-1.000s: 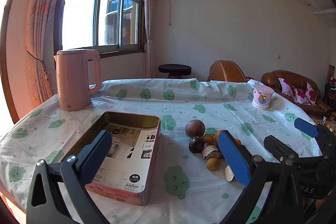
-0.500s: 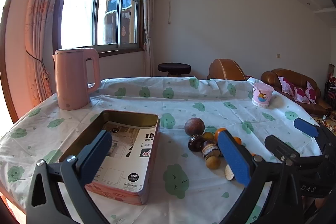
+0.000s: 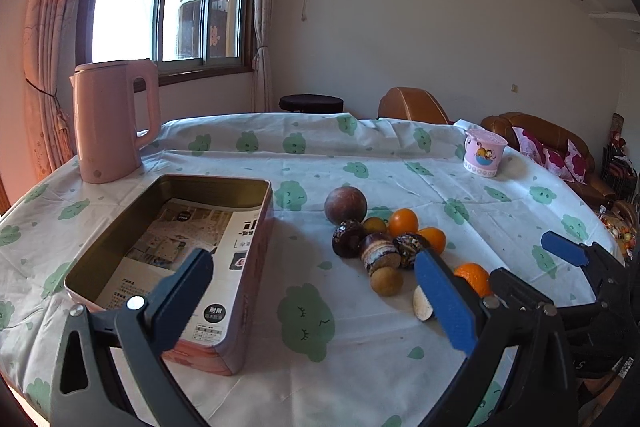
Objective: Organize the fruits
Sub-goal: 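Grasp the large orange with the right gripper while the left grasps a wrapped snack roll, then lift and carry the orange and snack roll toward the tin box with both grippers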
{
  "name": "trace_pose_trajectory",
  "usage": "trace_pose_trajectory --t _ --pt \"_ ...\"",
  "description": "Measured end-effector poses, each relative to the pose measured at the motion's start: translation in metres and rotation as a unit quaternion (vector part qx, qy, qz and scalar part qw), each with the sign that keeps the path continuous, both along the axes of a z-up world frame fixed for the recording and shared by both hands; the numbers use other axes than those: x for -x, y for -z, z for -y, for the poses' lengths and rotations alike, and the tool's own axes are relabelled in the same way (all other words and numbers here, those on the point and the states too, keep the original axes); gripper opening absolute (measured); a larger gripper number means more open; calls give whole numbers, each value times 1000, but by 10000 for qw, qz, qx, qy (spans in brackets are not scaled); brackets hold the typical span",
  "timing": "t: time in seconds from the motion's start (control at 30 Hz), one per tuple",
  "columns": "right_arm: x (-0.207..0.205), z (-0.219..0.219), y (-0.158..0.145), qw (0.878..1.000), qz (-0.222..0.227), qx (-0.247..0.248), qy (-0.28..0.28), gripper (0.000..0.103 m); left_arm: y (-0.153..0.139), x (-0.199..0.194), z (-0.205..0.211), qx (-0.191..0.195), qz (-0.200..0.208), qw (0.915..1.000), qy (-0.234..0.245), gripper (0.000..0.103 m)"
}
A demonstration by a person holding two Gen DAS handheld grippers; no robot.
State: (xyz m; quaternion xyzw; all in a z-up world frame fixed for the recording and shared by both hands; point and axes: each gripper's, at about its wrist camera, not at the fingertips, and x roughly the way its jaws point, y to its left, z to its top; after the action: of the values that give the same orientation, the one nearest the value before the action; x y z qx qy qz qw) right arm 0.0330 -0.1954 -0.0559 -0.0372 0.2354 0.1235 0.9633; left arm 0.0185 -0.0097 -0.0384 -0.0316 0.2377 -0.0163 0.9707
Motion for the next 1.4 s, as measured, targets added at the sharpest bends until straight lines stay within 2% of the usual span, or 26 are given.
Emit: trace_pose_trajectory --t 0.07,0.17,0.3,0.43,0.53,0.67,0.8,0.87,0.93,1.1,1.17,1.2,1.4 --pt "-2 -2 5 9999 -97 58 -93 100 5 -1 3 4 -65 10000 51 103" --pt "-5 -7 12 9991 -286 80 -290 88 8 -2 5 -8 -72 9999 105 103" --pt "-8 -12 21 9982 -418 227 -352 82 11 -4 6 6 -106 9998 176 102" --pt "-15 -10 28 9974 -596 166 -379 75 15 -7 9 39 -186 9995 266 101" --pt "-22 -5 32 9957 -790 -65 -484 66 17 -8 12 34 -215 9992 331 101" --pt "-21 -6 35 9940 -854 -125 -667 45 18 -9 19 75 -262 9984 491 97" --pt "-19 -4 34 9951 -759 -116 -616 43 21 -15 32 6 -330 9971 680 95" --pt "-19 1 32 9963 -686 -106 -505 43 23 -20 38 -9 -423 9961 772 88" --pt "-19 9 28 9974 -596 -146 -370 43 24 -25 44 19 -509 9949 869 87" --pt "-25 25 26 9989 -465 -8 68 43 31 -34 63 -5 -793 9900 1170 69" --pt "-27 28 26 9987 -487 -14 159 43 34 -38 70 7 -928 9873 1290 56" --pt "-27 28 26 9988 -473 -17 147 43 35 -40 73 12 -983 9862 1332 54" --pt "-27 29 27 9987 -456 25 221 43 36 -50 83 -76 -1187 9839 1332 53"
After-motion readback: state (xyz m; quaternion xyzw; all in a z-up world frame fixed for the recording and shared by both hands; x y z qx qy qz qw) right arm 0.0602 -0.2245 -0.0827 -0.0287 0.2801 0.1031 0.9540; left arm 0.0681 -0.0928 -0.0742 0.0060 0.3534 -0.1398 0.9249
